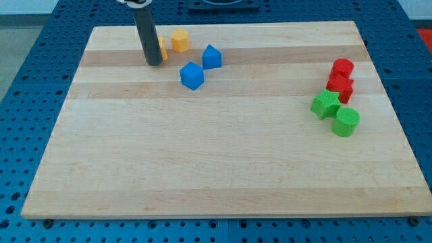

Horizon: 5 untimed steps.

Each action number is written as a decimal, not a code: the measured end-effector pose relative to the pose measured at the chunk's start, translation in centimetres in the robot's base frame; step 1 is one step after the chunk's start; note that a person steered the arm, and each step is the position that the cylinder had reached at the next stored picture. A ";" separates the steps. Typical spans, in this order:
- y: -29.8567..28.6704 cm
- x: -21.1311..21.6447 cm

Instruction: Separate the group of blue blocks and yellow blocks from each other

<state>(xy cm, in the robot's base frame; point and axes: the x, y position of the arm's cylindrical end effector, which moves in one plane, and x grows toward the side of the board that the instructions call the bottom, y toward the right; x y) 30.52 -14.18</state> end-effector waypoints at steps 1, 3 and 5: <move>0.1 3.1; 5.2 6.7; 9.6 4.4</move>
<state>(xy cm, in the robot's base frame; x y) 34.93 -4.57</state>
